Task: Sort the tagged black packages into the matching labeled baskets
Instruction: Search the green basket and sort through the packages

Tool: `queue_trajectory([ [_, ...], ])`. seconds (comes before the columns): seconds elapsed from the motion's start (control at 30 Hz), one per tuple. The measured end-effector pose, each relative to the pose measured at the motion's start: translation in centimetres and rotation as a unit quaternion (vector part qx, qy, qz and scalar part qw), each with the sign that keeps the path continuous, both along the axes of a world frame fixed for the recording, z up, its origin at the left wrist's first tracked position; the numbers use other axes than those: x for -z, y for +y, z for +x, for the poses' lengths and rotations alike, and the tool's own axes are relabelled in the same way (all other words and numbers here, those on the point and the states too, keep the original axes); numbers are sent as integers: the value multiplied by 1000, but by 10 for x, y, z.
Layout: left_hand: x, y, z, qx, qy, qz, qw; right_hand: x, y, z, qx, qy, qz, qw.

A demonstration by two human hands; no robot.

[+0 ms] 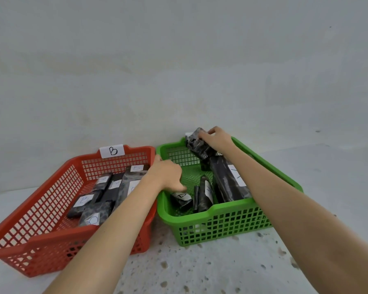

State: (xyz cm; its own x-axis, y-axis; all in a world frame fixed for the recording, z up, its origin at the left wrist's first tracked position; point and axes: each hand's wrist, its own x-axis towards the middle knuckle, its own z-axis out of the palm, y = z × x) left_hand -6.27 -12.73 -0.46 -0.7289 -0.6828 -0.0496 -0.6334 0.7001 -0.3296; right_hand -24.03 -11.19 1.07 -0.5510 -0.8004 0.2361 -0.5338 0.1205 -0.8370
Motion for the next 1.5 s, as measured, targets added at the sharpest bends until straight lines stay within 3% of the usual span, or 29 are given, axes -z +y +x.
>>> queue_trajectory([
  [0.07, 3, 5, -7, -5, -80, 41, 996, -1, 0, 6, -34, 55, 23, 998],
  [0.13, 7, 11, -12, -11, -100, 73, 992, 0, 1, 14, -80, 115, 49, 989],
  [0.3, -2, 13, -7, -15, -74, 101, 992, 3, 8, 38, -199, 272, 190, 922],
  [0.4, -8, 13, -1, -20, -36, 135, 990, -11, 13, 52, -172, 347, 205, 899],
  [0.47, -10, 17, 1, -23, -19, 163, 986, -24, 23, 58, -166, 362, 159, 903],
  [0.53, -10, 22, 2, -27, -29, 157, 987, -31, 34, 61, -231, 318, 212, 895],
  [0.6, -8, 30, 2, -49, -32, 98, 993, -27, 47, 71, -298, 282, 342, 845],
  [0.7, -8, 35, 3, -82, 23, 8, 996, -2, 53, 84, -282, 380, 417, 776],
  [0.87, -4, 35, 11, -50, 22, 70, 996, 4, 60, 87, -271, 458, 427, 730],
  [1.0, 3, 37, 5, -32, -20, 103, 994, -15, 65, 73, -271, 445, 434, 735],
  [1.23, 16, 39, -2, -71, -123, 2, 990, -7, 73, 63, -258, 436, 404, 762],
  [1.3, 19, 38, -3, -67, -108, -6, 992, -4, 73, 64, -259, 412, 363, 795],
  [1.4, 22, 36, -1, -53, -88, -14, 995, -16, 72, 53, -241, 330, 234, 882],
  [1.5, 23, 36, 0, -52, -97, -23, 994, -28, 69, 38, -198, 313, 169, 913],
])
